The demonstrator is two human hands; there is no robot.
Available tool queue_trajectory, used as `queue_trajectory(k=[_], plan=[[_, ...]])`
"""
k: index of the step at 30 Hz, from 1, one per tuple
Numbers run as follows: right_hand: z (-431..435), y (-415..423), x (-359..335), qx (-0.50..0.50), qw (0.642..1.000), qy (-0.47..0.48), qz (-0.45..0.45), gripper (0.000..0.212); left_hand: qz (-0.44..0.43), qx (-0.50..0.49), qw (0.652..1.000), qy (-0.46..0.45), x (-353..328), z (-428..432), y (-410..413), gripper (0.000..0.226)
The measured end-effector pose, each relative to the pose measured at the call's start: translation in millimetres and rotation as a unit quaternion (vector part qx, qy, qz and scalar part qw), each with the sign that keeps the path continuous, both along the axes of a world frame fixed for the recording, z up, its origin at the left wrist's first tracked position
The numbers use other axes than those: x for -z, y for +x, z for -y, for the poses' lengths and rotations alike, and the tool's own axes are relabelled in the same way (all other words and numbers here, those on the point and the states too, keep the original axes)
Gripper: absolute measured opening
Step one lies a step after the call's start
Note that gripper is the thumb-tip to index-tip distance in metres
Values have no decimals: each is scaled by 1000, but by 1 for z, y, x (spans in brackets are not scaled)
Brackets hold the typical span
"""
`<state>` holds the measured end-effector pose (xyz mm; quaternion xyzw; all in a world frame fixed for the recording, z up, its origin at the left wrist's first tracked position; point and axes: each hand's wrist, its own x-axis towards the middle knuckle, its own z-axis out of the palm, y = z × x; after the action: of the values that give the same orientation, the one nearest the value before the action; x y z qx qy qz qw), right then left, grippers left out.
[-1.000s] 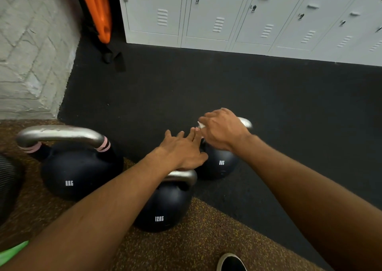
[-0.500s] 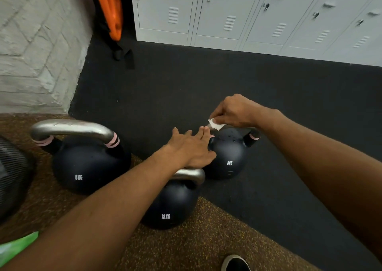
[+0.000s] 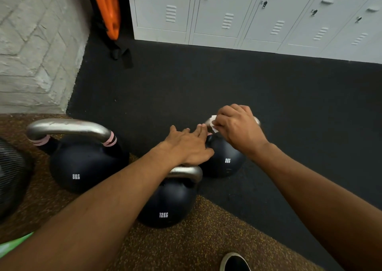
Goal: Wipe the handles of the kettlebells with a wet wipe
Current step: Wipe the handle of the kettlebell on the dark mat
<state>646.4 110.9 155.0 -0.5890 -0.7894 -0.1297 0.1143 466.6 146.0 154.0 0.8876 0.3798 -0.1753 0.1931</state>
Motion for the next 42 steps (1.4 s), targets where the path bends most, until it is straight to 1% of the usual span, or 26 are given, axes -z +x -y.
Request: queue_trajectory(k=[3, 7, 10, 12, 17, 20, 23, 25, 28, 31, 33, 36, 39, 42], plan=[[-6, -13, 5, -16, 999, -14, 28, 3, 0, 2, 1000, 1, 0, 0, 1, 78], [1, -4, 3, 19, 1000, 7, -8, 10, 5, -3, 1000, 0, -3, 0, -1, 78], [10, 10, 0, 39, 999, 5, -22, 5, 12, 0, 1000, 1, -3, 0, -1, 79], [9, 11, 1, 34, 999, 7, -25, 5, 9, 2, 1000, 3, -2, 0, 0, 80], [-1, 0, 7, -2, 1000, 11, -4, 14, 5, 0, 1000, 8, -2, 0, 2, 82], [-1, 5, 5, -4, 1000, 9, -8, 21, 6, -4, 1000, 6, -3, 0, 3, 81], [4, 15, 4, 9, 999, 19, -28, 9, 5, -9, 1000, 1, -4, 3, 2, 81], [6, 17, 5, 18, 999, 26, -31, 5, 6, -11, 1000, 0, -3, 3, 2, 81], [4, 13, 6, 14, 999, 33, -31, 6, 5, -12, 1000, 6, -4, 3, 4, 82], [0, 7, 6, -4, 1000, 10, -14, 8, 0, -9, 1000, 1, -5, 3, 5, 82], [-2, 8, 4, 1, 1000, -5, -17, 7, -3, -10, 1000, 0, -6, 3, 4, 81], [1, 18, 1, 5, 1000, 0, -27, 6, -5, -10, 1000, 6, -7, 3, 3, 80], [5, 24, 1, 11, 999, 10, -33, 13, -4, -10, 1000, 1, -7, 3, 4, 80], [5, 17, 5, 10, 1000, 11, -19, 20, -4, -8, 1000, 1, -6, 3, 5, 80]])
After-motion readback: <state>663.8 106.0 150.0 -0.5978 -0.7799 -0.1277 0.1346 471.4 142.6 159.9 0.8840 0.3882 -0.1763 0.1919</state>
